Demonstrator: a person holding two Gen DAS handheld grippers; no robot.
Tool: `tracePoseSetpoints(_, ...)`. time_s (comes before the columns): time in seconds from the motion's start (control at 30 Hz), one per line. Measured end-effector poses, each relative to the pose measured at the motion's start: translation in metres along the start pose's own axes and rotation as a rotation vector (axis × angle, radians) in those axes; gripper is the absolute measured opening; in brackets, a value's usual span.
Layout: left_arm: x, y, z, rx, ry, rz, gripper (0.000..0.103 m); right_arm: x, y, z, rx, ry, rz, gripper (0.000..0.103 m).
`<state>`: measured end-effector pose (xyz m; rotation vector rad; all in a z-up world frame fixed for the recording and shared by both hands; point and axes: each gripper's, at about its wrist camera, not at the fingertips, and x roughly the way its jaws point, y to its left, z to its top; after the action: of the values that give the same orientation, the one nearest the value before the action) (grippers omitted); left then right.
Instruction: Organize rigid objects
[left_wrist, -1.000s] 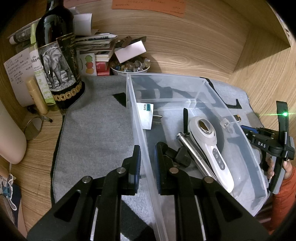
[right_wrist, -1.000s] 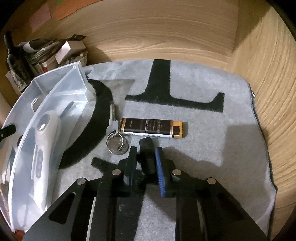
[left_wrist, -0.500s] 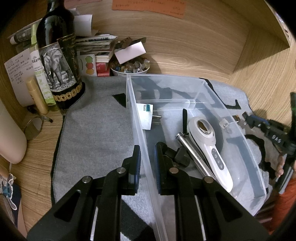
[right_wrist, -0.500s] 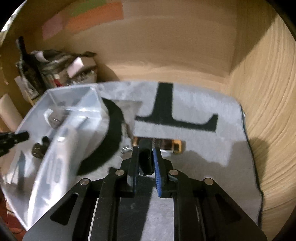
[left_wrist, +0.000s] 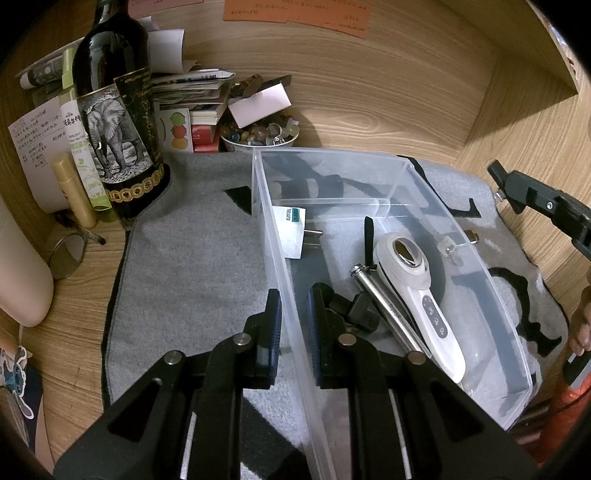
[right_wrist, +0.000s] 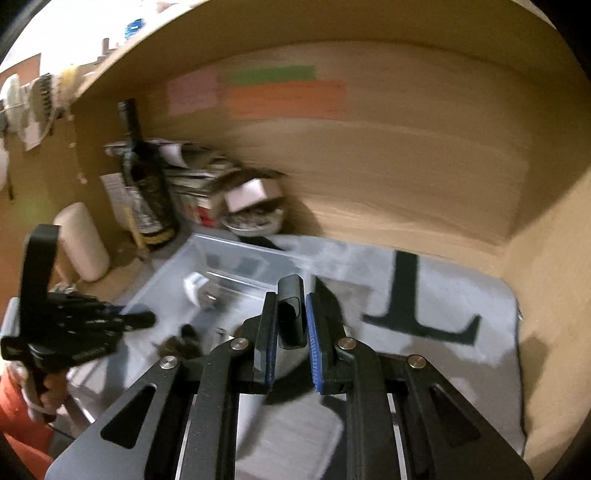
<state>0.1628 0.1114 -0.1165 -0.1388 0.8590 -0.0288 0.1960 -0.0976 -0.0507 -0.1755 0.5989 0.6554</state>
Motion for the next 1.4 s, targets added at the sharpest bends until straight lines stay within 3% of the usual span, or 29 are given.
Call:
tracePoseSetpoints(0.3, -0.001, 0.000, 0.000, 0.003, -0.002, -0.004, 0.013, 0.033, 0.035, -0.005, -0.070, 0.083, 0.090, 0.014)
tracePoseSetpoints(0.77, -0.002, 0.001, -0.001, 0.000, -0.004, -0.008, 0.013, 0.062, 0.044, -0.019, -0.076, 0.217, 0.129, 0.014)
tracePoseSetpoints(1.03, -0.002, 0.002, -0.001, 0.000, -0.005, -0.007, 0.013, 0.039, 0.031, -0.010, -0.053, 0.138, 0.080, 0.047)
tracePoseSetpoints(1.3, -0.002, 0.002, -0.001, -0.001, -0.005, -0.009, 0.013, 0.010, -0.012, -0.005, 0.028, 0.055, -0.052, 0.082)
tracePoseSetpoints(1.4, -0.002, 0.001, -0.001, -0.001, -0.005, -0.009, 0.013, 0.008, -0.032, -0.009, 0.060, 0.066, -0.102, 0.084)
